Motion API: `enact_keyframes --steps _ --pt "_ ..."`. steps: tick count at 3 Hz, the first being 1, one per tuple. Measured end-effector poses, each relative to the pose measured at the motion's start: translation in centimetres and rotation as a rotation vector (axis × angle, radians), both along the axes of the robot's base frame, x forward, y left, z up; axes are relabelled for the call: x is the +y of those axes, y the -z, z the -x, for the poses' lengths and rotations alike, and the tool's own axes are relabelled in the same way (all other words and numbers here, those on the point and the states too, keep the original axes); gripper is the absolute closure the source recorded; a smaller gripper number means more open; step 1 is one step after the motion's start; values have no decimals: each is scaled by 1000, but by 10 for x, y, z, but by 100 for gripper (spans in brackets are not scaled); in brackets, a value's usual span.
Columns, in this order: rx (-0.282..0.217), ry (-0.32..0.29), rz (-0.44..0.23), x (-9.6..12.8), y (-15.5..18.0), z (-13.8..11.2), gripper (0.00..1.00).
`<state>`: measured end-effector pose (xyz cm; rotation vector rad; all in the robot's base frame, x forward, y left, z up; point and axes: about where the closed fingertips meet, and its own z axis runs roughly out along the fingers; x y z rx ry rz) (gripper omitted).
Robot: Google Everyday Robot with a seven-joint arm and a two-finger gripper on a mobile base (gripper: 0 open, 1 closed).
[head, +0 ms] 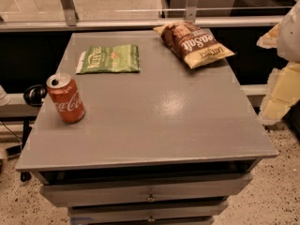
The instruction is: Pick coke can
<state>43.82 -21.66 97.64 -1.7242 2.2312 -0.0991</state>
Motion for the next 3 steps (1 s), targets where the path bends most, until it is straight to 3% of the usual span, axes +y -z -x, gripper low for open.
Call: enact_keyframes --steps 1,2,3 --pt "0 0 0 0 0 0 0" --pt "-31 -17 -68 11 6 -9 0" --pt "-75 -62 -246 48 27 -28 0"
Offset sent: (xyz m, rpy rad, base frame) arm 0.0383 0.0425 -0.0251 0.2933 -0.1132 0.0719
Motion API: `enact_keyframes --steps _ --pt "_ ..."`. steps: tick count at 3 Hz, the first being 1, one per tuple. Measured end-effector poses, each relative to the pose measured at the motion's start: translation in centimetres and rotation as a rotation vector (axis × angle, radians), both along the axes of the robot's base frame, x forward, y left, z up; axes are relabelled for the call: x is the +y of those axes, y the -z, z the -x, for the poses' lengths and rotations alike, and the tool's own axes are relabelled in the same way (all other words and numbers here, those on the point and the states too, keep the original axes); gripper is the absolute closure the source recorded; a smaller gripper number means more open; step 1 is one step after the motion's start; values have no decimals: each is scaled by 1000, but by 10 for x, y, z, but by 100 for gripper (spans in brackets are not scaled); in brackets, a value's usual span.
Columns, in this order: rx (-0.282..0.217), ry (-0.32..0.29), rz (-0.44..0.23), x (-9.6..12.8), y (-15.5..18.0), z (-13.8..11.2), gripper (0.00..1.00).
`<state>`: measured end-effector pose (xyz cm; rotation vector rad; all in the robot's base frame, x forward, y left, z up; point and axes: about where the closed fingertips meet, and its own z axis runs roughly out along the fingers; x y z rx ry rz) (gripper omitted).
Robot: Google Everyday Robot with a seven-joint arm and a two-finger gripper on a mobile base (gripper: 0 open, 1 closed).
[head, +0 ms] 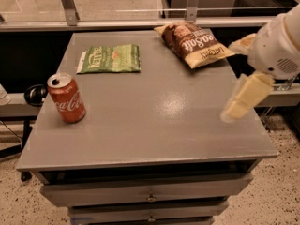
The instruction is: Pick coke can
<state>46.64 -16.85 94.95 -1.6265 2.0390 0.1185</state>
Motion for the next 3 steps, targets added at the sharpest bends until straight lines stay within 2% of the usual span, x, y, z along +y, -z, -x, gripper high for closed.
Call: enact_keyframes --steps 1,2,3 --pt "-54 -62 -235 59 17 -26 0" --pt "-67 -93 -460 115 34 -39 0" --pt "-53 -141 -681 180 38 -36 0"
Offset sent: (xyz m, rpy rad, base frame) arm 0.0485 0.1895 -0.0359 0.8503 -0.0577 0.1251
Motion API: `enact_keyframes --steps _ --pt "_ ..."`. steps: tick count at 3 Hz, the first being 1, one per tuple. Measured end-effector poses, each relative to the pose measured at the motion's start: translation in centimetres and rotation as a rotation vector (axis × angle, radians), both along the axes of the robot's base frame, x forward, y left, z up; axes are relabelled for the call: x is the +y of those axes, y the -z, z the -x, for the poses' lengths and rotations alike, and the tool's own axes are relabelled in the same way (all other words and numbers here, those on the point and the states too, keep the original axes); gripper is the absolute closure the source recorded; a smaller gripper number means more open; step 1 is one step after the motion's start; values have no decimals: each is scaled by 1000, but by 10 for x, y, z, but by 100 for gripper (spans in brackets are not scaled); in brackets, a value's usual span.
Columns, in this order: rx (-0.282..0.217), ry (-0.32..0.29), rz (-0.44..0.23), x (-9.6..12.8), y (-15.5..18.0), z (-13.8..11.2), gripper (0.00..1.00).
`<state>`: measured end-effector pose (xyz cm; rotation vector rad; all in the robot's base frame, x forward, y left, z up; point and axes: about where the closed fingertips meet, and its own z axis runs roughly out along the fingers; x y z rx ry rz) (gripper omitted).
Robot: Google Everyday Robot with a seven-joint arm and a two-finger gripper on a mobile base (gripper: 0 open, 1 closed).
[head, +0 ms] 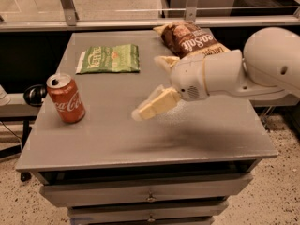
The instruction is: Pick coke can
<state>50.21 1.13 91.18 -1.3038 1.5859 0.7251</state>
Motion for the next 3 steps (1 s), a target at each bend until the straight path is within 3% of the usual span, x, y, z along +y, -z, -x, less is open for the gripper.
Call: enact_keyframes --steps 1,2,3 --pt "35 -74 -165 63 -1 13 0" --pt "30 -139 -270 117 -4 22 0" --pt "30 -139 -269 117 -4 22 0"
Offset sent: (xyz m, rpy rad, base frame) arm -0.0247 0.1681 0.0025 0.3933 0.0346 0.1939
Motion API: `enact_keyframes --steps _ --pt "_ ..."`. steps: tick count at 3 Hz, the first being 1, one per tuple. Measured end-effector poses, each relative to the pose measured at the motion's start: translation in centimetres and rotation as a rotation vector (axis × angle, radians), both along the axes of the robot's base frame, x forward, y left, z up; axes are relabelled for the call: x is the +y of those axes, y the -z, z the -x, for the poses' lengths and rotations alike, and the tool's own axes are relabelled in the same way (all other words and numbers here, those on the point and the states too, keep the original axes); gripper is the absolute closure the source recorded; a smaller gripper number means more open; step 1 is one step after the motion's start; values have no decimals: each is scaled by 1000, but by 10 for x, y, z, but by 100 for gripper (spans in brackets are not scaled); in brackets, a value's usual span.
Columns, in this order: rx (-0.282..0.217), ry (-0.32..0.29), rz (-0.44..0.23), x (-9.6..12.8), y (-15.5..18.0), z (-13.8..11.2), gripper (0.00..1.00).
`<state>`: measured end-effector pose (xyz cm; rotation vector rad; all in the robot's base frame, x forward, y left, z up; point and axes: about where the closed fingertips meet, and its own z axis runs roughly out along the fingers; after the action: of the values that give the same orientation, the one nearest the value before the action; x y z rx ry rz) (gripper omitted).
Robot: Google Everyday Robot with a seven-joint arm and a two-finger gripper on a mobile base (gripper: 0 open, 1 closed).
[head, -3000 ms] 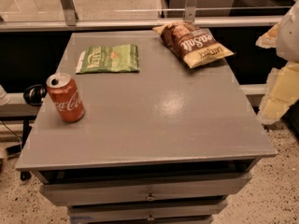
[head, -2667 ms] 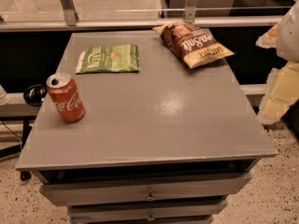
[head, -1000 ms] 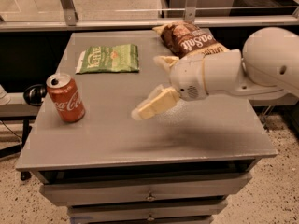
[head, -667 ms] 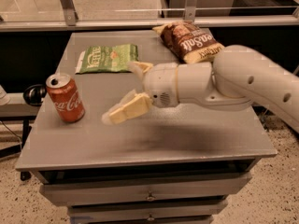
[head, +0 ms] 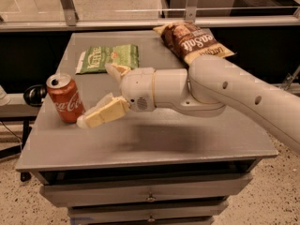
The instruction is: Pick coke can
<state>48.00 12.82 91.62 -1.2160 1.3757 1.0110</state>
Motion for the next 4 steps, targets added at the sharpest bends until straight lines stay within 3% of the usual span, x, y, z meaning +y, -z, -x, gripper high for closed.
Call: enact_keyframes --steps 2,4 --pt "-62 3 -44 23 21 -14 0" --pt "-81 -12 -106 58 33 -28 0"
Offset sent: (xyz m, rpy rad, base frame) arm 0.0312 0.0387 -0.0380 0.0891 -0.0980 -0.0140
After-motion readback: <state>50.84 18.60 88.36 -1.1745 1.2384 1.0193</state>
